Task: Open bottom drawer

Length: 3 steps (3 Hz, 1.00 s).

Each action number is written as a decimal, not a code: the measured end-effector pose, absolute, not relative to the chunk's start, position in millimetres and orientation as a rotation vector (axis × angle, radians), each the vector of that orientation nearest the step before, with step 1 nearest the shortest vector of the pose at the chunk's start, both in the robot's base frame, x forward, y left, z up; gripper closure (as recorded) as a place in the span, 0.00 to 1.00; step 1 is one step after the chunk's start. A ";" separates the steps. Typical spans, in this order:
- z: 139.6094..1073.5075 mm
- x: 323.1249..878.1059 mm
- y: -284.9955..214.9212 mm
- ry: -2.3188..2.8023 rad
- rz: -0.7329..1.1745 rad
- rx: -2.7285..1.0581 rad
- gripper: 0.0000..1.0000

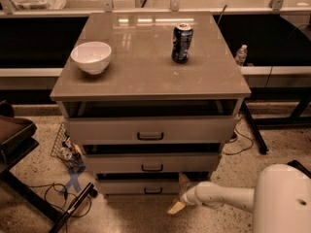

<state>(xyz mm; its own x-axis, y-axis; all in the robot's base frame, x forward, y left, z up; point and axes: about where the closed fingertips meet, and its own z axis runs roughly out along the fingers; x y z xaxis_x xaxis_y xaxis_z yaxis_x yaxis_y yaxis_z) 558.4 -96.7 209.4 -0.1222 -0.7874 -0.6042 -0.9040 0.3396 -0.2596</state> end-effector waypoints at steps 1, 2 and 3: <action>191.2 563.2 -100.2 1.977 0.207 -1.473 0.00; 181.4 564.0 -101.0 1.998 0.205 -1.459 0.00; 181.0 563.3 -99.6 1.997 0.208 -1.461 0.17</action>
Offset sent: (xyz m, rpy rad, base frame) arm 0.0078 -0.0089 -0.0387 -0.0313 0.0419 -0.0648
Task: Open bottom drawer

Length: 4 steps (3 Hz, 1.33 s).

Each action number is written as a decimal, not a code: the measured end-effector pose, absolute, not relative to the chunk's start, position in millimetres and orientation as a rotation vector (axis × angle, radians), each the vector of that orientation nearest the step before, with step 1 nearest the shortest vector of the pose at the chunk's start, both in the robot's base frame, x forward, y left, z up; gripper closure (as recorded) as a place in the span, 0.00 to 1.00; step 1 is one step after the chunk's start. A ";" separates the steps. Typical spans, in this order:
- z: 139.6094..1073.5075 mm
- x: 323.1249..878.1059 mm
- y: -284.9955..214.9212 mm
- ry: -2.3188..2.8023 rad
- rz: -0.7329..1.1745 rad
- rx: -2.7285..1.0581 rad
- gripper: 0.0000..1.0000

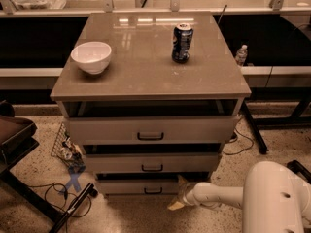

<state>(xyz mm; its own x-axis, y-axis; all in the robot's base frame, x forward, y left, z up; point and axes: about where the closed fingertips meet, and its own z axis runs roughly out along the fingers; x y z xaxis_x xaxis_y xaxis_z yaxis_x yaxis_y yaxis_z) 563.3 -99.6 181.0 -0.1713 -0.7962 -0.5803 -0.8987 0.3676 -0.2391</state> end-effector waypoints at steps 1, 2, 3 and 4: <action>180.3 562.8 -98.0 1.997 0.211 -1.462 0.41; 180.0 562.2 -96.6 1.996 0.214 -1.463 0.72; 181.2 562.2 -96.6 1.996 0.214 -1.463 0.95; 181.1 562.2 -96.4 1.996 0.214 -1.463 1.00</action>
Offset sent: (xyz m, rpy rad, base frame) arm -0.0006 0.0015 -0.0007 0.0012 0.0014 0.0016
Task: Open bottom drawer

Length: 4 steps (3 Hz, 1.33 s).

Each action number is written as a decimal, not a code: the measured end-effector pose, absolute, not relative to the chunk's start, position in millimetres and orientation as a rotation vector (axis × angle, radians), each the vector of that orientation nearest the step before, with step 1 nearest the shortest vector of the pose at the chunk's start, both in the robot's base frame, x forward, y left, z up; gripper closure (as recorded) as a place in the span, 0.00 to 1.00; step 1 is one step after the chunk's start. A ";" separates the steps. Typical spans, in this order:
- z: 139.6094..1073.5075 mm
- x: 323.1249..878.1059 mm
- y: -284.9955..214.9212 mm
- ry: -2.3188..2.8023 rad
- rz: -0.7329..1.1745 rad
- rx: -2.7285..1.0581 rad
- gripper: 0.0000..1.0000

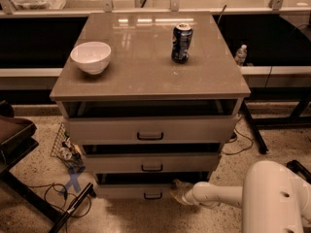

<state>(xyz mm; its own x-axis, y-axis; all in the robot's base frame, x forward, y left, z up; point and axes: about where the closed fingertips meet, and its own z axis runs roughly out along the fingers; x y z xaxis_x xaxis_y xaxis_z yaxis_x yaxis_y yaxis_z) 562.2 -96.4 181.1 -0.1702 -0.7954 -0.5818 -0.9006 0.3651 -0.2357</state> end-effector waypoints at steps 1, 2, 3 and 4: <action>185.5 562.1 -96.5 1.997 0.214 -1.463 1.00; 185.5 562.1 -96.5 1.997 0.214 -1.463 1.00; 187.5 544.7 -102.2 2.017 0.215 -1.461 1.00; 190.7 544.8 -102.2 2.017 0.215 -1.461 1.00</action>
Offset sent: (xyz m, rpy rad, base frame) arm -0.1898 -0.0545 0.0151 -0.0602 0.1147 -0.0870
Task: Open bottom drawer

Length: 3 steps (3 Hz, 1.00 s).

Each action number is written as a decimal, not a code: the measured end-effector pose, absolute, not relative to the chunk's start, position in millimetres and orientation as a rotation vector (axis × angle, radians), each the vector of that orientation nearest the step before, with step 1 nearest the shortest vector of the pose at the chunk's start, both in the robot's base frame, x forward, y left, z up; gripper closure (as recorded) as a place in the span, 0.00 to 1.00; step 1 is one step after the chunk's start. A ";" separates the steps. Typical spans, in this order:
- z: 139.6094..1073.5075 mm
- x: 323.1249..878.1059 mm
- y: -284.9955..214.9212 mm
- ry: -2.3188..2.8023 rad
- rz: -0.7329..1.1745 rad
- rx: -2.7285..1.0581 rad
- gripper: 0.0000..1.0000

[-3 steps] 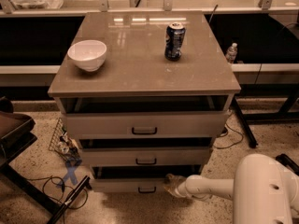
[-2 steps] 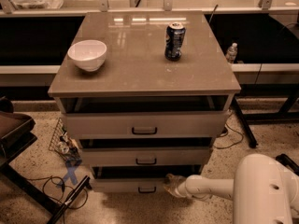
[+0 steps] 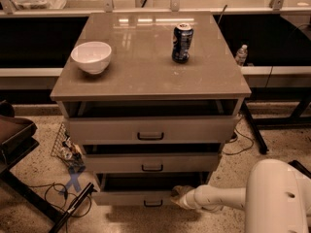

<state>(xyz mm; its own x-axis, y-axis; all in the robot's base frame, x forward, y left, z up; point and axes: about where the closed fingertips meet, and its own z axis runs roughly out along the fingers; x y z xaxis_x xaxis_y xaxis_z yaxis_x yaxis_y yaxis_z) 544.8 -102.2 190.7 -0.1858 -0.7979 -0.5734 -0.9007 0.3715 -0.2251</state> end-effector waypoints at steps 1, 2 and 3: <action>195.2 518.9 -106.9 2.022 0.225 -1.466 1.00; 195.2 518.9 -106.9 2.022 0.225 -1.466 1.00; 192.0 517.9 -107.5 2.033 0.238 -1.461 1.00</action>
Offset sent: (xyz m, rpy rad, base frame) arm -0.3374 -0.0658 0.0567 0.0070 0.1314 0.0446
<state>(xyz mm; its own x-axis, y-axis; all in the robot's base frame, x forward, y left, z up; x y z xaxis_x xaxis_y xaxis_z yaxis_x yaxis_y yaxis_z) 517.9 -107.5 192.0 -0.1990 -0.7946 -0.5736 -0.9055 0.3730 -0.2025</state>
